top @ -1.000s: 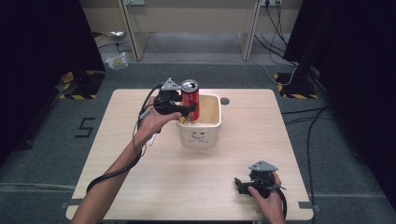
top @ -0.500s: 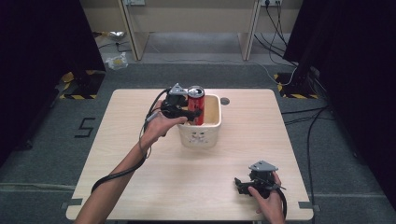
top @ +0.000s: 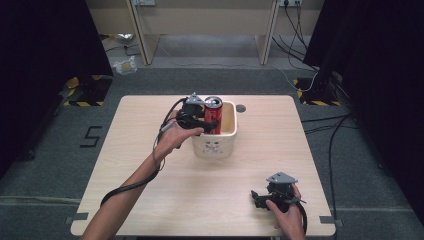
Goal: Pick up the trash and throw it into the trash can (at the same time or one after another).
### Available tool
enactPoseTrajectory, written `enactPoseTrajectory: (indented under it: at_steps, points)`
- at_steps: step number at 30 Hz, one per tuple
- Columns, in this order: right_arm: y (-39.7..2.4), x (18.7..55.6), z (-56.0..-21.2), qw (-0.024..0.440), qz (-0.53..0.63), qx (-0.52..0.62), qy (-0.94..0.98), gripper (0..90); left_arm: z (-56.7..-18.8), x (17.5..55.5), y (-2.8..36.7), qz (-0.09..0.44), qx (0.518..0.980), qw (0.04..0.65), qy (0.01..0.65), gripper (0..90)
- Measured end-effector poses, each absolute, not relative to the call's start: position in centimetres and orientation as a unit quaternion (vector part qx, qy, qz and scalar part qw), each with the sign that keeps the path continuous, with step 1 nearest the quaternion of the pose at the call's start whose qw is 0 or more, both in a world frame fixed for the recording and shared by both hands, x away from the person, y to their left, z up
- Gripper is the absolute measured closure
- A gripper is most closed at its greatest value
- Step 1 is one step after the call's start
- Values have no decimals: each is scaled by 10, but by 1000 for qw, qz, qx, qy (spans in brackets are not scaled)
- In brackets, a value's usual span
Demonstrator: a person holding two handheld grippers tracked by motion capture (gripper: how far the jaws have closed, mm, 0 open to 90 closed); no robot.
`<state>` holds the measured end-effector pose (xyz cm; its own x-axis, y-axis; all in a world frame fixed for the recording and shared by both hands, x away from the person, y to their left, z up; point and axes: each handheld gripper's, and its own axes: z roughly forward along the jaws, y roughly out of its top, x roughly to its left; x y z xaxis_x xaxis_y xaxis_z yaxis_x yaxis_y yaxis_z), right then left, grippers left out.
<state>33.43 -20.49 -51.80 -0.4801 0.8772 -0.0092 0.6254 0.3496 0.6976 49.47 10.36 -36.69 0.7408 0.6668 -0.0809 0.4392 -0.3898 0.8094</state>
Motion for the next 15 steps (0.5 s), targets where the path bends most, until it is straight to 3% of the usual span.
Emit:
enactPoseTrajectory:
  at_steps: [15]
  points:
    - [-205,334,-518,197,321,470,799,3,-377,496,97,113,832,428,336,335]
